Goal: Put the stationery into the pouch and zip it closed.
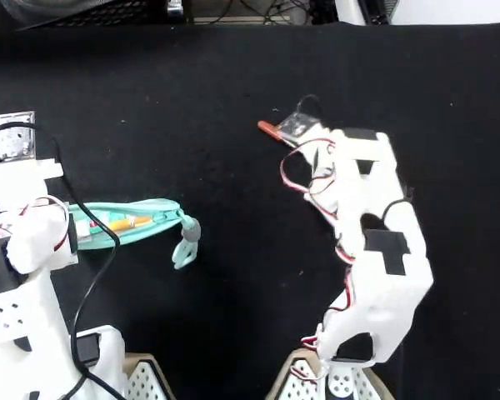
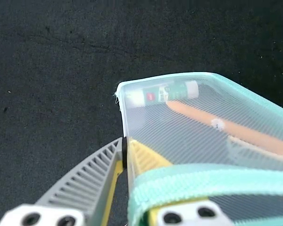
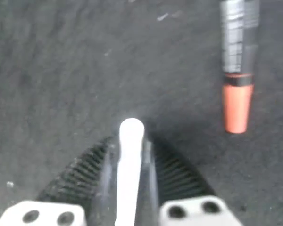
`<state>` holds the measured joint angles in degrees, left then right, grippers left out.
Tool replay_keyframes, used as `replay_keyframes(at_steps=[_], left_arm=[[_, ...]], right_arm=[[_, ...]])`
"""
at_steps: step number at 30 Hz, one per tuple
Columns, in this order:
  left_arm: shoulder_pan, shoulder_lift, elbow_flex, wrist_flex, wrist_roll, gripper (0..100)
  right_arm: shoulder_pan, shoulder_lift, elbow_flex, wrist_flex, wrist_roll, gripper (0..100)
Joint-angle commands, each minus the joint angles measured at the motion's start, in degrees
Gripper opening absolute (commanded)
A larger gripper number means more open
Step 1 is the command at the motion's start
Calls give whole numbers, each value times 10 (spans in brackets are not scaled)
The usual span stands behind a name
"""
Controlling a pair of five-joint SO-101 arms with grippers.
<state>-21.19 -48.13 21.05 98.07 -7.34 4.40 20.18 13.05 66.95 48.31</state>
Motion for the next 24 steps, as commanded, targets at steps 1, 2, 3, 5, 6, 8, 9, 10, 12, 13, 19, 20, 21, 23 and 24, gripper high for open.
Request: replay_keyframes(at_steps=[1,2,3,5,6,8,9,10,12,13,19,20,21,23,24], left_arm=[[8,8,-23,-11,-4,33],[9,8,-23,-11,-4,33],[9,8,-23,-11,-4,33],[9,8,-23,-11,-4,33],[9,8,-23,-11,-4,33],[9,8,-23,-11,-4,33],[9,8,-23,-11,-3,33],[9,8,-23,-11,-2,33],[9,8,-23,-11,-2,33],[9,8,-23,-11,-2,33],[9,8,-22,-11,-2,33],[9,8,-22,-11,-1,33],[9,8,-22,-11,-1,33],[9,8,-22,-11,-1,33],[9,8,-22,-11,-1,33]], right_arm=[[4,-65,-12,41,-4,11],[3,-91,-9,53,-4,11],[-1,-120,-4,66,-4,11],[-8,-188,14,91,-4,11],[-14,-223,26,99,-9,11],[-30,-299,52,105,-40,11],[-40,-341,65,106,-60,11],[-54,-381,77,105,-83,11],[-88,-464,93,104,-136,11],[-109,-505,96,104,-164,11],[-254,-720,95,94,-295,11],[-276,-748,95,94,-309,11],[-300,-771,95,92,-324,11],[-344,-812,95,84,-353,11],[-363,-828,95,77,-367,11]])
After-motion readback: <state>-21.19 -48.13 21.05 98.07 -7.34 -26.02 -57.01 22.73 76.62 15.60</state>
